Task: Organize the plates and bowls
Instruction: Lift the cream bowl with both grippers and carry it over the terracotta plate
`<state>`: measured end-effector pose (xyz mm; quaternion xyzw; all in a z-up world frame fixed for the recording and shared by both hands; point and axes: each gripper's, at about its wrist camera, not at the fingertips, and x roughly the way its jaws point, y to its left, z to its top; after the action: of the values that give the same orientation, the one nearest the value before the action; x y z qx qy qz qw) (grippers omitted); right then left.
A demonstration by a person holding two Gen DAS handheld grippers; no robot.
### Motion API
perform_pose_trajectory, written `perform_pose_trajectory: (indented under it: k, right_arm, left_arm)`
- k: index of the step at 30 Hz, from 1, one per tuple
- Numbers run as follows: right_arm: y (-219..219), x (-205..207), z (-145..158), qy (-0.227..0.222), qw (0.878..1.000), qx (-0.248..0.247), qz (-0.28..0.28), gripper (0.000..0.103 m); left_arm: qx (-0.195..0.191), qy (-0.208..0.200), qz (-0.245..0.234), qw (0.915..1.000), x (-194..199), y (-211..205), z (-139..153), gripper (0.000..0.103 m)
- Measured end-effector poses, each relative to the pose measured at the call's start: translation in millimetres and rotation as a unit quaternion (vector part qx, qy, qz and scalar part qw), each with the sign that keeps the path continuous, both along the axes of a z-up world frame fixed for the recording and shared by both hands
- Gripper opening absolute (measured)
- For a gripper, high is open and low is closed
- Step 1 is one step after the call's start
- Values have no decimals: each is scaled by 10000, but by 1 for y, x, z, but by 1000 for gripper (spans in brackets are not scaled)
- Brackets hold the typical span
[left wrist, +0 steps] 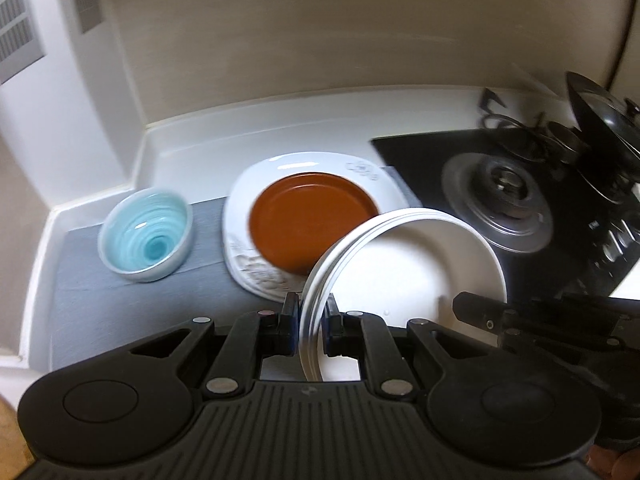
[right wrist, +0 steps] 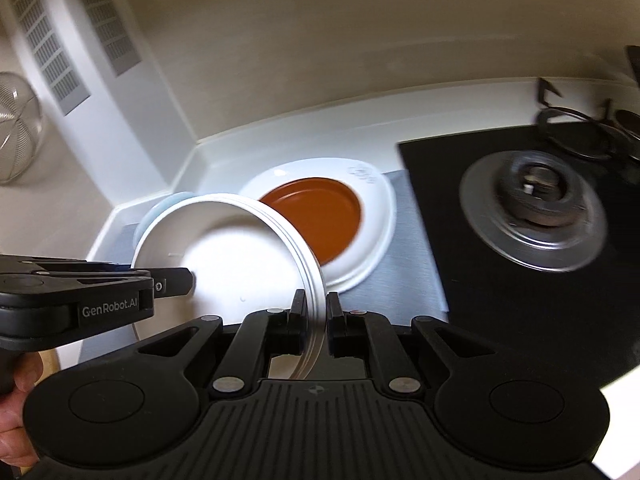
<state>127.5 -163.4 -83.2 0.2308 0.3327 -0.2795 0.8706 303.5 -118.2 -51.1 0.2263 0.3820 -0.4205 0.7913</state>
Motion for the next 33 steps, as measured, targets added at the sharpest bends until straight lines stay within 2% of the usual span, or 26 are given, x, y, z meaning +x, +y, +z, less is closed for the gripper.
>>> perform_pose_trajectory:
  k: [9, 19, 25, 33]
  right_arm:
    - [-5, -29, 0, -1, 9990, -33, -444, 10]
    - [-8, -34, 5, -14, 9974, -130, -706, 10]
    - [-11, -14, 6, -18, 9982, -146, -576, 10]
    - [-25, 40, 2, 189, 9994, -196, -214, 10]
  left_arm:
    - [46, 17, -488, 9988, -16, -17, -1, 12]
    - [100, 131, -751, 9970, -11, -25, -3, 12]
    - [128, 213, -657, 9975, 13, -22, -3, 12]
    - [153, 429, -353, 9983, 67, -32, -14, 10]
